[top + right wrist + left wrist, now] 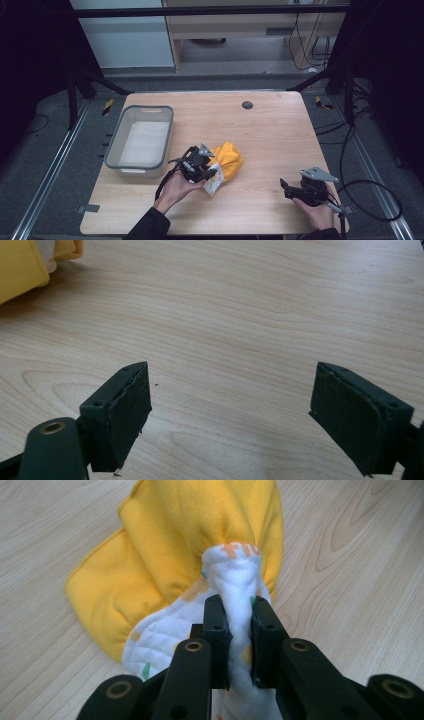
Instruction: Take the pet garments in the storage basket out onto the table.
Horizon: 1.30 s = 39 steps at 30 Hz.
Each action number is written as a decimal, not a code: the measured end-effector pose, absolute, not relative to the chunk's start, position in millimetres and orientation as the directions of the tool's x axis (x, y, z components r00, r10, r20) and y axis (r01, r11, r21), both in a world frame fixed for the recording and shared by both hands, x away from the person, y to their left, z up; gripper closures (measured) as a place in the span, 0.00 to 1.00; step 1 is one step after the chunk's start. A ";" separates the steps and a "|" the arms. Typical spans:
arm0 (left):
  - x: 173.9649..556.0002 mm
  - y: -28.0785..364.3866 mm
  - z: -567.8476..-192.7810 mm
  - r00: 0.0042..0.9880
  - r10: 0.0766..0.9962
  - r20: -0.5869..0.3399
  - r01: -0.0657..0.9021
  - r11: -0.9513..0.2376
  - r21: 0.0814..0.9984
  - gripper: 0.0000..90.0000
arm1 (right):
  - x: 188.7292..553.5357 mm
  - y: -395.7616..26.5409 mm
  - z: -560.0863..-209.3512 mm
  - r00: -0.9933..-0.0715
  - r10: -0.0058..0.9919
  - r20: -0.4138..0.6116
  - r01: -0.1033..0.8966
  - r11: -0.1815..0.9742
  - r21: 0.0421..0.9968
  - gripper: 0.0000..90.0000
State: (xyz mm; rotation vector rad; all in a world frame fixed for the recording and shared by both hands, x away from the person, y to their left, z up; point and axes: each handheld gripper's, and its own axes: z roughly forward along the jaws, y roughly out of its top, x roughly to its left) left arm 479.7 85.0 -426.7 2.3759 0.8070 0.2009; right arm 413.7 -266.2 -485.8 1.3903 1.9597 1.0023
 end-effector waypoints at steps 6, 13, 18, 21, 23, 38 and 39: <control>479.5 80.1 -432.9 0.805 0.591 -0.047 0.498 -0.631 0.595 0.85 | 413.6 -266.4 -485.8 -0.329 0.944 -0.005 0.550 0.196 0.812 0.18; 478.4 78.4 -436.5 0.811 0.583 -0.047 0.493 -0.639 0.590 0.77 | 413.8 -266.4 -486.1 -0.330 0.944 -0.007 0.550 0.198 0.811 0.18; 477.0 76.9 -437.2 0.816 0.577 -0.040 0.486 -0.646 0.589 0.68 | 413.6 -266.5 -486.3 -0.330 0.944 -0.007 0.551 0.198 0.810 0.18; 476.2 77.7 -435.8 0.821 0.570 -0.033 0.470 -0.642 0.605 0.61 | 413.6 -266.9 -486.4 -0.329 0.944 -0.007 0.551 0.198 0.810 0.17; 475.9 78.9 -434.1 0.819 0.573 -0.024 0.462 -0.634 0.621 0.55 | 413.7 -267.1 -486.6 -0.328 0.945 -0.007 0.553 0.198 0.810 0.17; 465.1 98.8 -426.8 0.820 0.572 -0.026 0.437 -0.596 0.673 0.33 | 414.0 -268.6 -488.0 -0.326 0.945 0.006 0.556 0.187 0.810 0.14; 464.3 101.2 -426.7 0.818 0.574 -0.028 0.438 -0.591 0.677 0.33 | 414.1 -268.9 -488.1 -0.324 0.946 0.003 0.555 0.187 0.811 0.14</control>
